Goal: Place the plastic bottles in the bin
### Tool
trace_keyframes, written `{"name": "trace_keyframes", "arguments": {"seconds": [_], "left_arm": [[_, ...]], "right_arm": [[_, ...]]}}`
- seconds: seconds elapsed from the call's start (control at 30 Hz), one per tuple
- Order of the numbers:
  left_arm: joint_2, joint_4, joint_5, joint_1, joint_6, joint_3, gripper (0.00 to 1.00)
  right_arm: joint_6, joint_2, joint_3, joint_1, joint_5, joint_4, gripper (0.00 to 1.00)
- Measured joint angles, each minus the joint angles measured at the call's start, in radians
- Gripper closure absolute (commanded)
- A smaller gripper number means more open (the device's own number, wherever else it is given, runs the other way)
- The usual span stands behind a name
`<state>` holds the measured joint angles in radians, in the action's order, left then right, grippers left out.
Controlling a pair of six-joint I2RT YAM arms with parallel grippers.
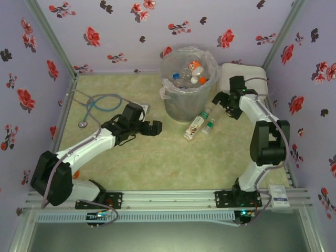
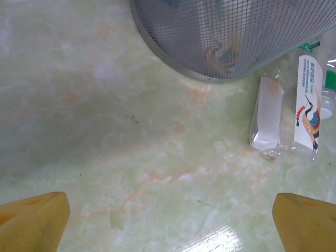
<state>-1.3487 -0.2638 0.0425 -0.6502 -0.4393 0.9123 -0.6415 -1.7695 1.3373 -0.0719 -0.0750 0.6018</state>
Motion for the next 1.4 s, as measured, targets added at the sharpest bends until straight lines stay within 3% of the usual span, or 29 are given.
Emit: {"name": "trace_keyframes", "arguments": {"seconds": [0.2,0.63,0.73,1.03,1.23,1.4], "left_arm": [[0.029,-0.003,-0.011,0.000,0.000,-0.015,0.00],[0.099,-0.032,-0.063,0.000,0.001,-0.039,0.00],[0.108,-0.046,-0.071,0.000,0.001,-0.039,0.00],[0.119,-0.061,-0.088,0.000,0.002,-0.039,0.00],[0.095,-0.058,-0.087,0.000,0.008,-0.038,0.00],[0.037,-0.060,-0.087,0.000,0.026,-0.034,0.00]], "right_arm": [[-0.023,-0.123,0.030,-0.027,-0.002,-0.029,0.04],[-0.035,-0.141,0.045,-0.016,0.016,-0.051,0.45],[-0.021,-0.092,0.031,0.000,0.012,-0.048,0.55],[0.063,0.198,0.032,0.085,-0.005,0.101,0.57],[0.085,0.377,0.185,0.102,-0.149,0.189,0.65],[0.082,0.414,0.386,0.040,-0.233,0.193,0.70]]}}
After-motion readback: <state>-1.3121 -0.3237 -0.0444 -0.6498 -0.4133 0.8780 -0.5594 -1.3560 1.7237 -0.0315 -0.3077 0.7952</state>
